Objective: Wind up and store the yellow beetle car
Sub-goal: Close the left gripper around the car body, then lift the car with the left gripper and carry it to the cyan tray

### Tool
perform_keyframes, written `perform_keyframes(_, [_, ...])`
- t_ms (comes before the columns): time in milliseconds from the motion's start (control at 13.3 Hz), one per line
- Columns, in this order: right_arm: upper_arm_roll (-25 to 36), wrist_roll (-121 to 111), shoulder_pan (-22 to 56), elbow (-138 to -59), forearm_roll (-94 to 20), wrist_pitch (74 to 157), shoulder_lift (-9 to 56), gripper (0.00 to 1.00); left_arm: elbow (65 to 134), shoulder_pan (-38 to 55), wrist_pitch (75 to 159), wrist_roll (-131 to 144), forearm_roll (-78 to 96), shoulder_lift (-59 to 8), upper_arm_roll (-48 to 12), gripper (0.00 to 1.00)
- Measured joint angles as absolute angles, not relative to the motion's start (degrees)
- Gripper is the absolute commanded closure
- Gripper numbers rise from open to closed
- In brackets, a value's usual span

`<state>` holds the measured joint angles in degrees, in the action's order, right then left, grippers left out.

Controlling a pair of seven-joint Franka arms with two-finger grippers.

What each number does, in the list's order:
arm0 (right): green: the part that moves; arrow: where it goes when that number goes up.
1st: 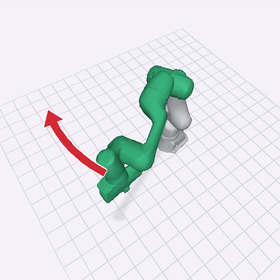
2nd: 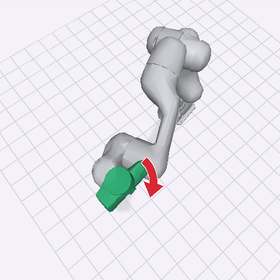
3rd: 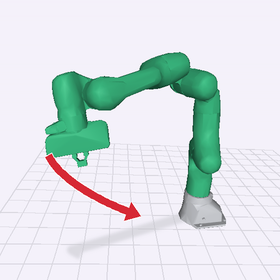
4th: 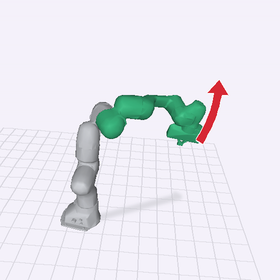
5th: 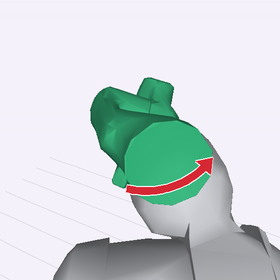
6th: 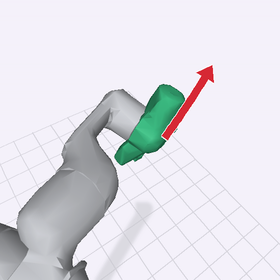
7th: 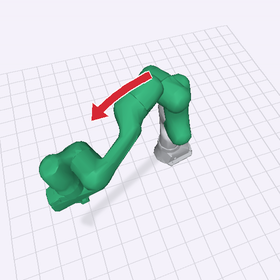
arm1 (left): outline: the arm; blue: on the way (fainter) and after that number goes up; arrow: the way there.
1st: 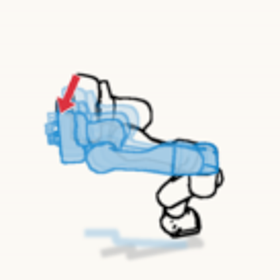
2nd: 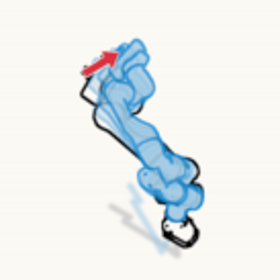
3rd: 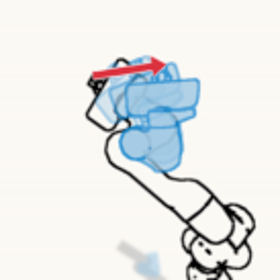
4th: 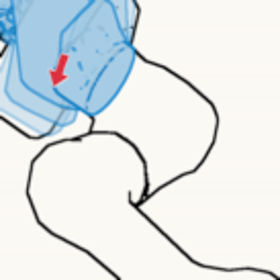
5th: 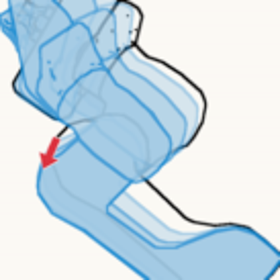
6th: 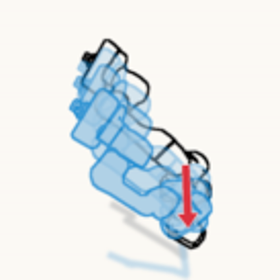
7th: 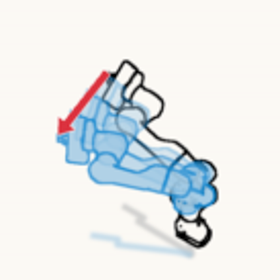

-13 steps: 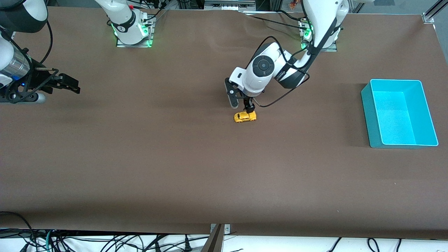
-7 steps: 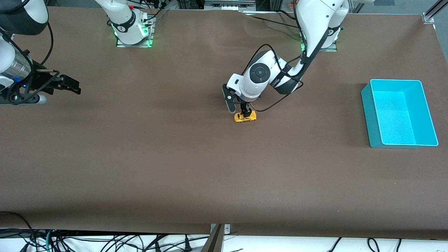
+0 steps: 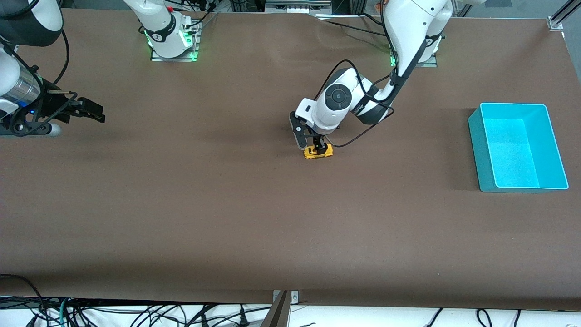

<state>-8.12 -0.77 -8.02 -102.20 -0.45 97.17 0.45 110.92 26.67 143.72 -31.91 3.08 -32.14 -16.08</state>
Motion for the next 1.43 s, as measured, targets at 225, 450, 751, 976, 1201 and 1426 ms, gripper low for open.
perform_keyframes(225, [-8.1,-0.8,-8.0,-102.2,-0.5,97.2,0.4,0.00,110.7,26.7,143.7,-31.9,3.1,-32.1,-15.9,0.00])
perform_keyframes(450, [-8.1,-0.7,-8.0,-102.2,-0.5,97.2,0.4,0.00,110.7,26.7,143.7,-32.0,3.0,-32.1,-15.2,0.00])
perform_keyframes(751, [-8.1,-0.7,-8.0,-102.2,-0.5,97.2,0.4,0.00,110.7,26.7,143.7,-31.9,-0.6,-32.3,-14.9,0.00])
perform_keyframes(976, [-8.1,-0.7,-8.0,-102.2,-0.5,97.2,0.4,0.00,110.7,26.7,143.8,-31.9,-1.6,-33.3,-14.7,0.00])
perform_keyframes(1201, [-8.1,-0.7,-8.0,-102.2,-0.5,97.2,0.4,0.00,110.7,26.9,145.2,-31.9,-1.7,-34.2,-14.6,0.32])
perform_keyframes(1426, [-8.1,-0.7,-8.0,-102.2,-0.5,97.2,0.4,0.00,110.6,26.9,146.1,-31.7,-1.8,-34.3,-14.3,0.78])
